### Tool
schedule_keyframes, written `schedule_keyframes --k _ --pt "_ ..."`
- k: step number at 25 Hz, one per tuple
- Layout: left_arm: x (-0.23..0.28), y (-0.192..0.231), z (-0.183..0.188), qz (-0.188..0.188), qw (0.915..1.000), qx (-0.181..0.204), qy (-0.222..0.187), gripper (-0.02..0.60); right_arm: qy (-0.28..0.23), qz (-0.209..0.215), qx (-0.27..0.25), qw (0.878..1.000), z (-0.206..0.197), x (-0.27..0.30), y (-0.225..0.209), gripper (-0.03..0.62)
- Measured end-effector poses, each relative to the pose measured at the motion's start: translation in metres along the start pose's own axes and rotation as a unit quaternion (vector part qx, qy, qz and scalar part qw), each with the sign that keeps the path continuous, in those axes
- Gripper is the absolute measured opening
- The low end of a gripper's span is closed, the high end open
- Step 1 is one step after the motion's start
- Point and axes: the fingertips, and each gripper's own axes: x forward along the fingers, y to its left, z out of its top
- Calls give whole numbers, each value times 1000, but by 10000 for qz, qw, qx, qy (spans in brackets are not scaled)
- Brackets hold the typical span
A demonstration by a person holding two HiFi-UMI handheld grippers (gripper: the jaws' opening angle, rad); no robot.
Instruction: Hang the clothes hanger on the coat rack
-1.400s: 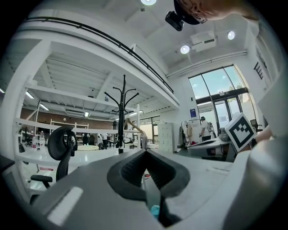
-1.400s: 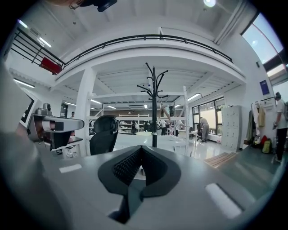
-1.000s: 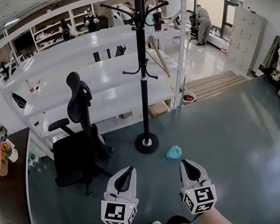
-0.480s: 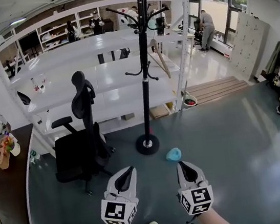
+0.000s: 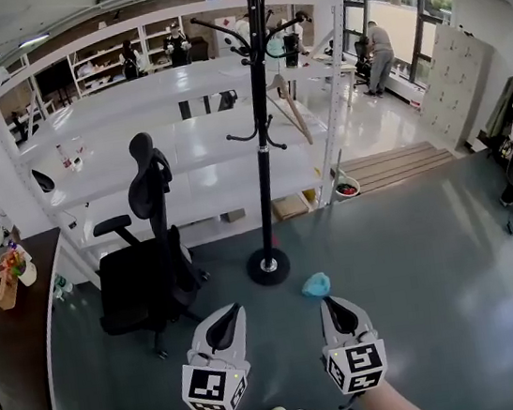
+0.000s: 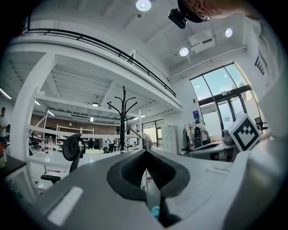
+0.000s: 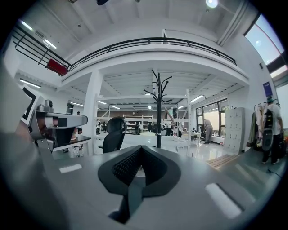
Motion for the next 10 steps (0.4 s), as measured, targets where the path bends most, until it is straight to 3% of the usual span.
schedule_keyframes --k 10 --pt "-10 -15 3 -20 10000 27 52 0 37 18 -61 10000 2 -18 0 25"
